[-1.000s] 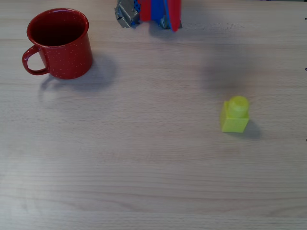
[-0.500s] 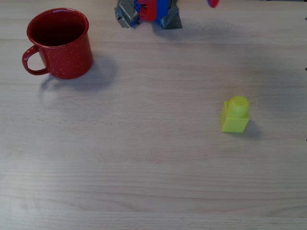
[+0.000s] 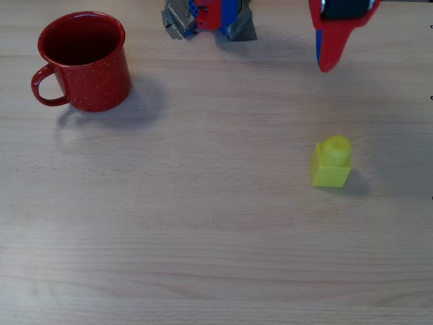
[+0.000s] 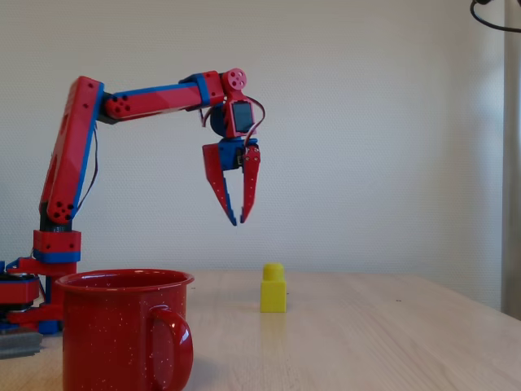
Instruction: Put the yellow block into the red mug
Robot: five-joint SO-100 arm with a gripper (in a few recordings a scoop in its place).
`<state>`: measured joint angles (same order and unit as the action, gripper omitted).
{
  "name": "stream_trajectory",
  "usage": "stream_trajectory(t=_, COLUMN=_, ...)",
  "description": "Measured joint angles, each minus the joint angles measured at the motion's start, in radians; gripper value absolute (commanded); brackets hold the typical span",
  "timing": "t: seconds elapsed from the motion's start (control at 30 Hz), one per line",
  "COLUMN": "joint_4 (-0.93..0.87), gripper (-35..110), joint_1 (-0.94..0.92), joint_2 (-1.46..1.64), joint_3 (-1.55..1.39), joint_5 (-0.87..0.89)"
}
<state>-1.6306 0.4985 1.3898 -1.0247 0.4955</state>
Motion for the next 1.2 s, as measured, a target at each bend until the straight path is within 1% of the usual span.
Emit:
stream_trajectory(t=0.07, joint_4=0.0, gripper=8, joint_1=0.009, joint_2=-0.049, joint_3=0.058, joint_5=-0.002)
stream_trajectory(t=0.17, joint_4=-0.011, gripper=23, joint_1=0.009, joint_2=-0.124, joint_3=0.121, joint_5=-0.002)
stream_trajectory(t=0.33, joint_4=-0.049, gripper=38, joint_1=0.005, joint_2=-0.169, joint_3=0.166, joint_5=0.0)
stream_trajectory(t=0.43, joint_4=-0.074, gripper=44, joint_1=0.008, joint_2=-0.201, joint_3=0.173, joint_5=0.0)
stream_trajectory(t=0.83, joint_4=-0.074, gripper=46, joint_1=0.04, joint_2=-0.298, joint_3=0.173, joint_5=0.049)
stream_trajectory(t=1.07, joint_4=0.064, gripper=46, joint_1=0.031, joint_2=-0.344, joint_3=0.172, joint_5=0.04)
stream_trajectory(t=1.2, joint_4=0.129, gripper=46, joint_1=0.032, joint_2=-0.374, joint_3=0.114, joint_5=0.025)
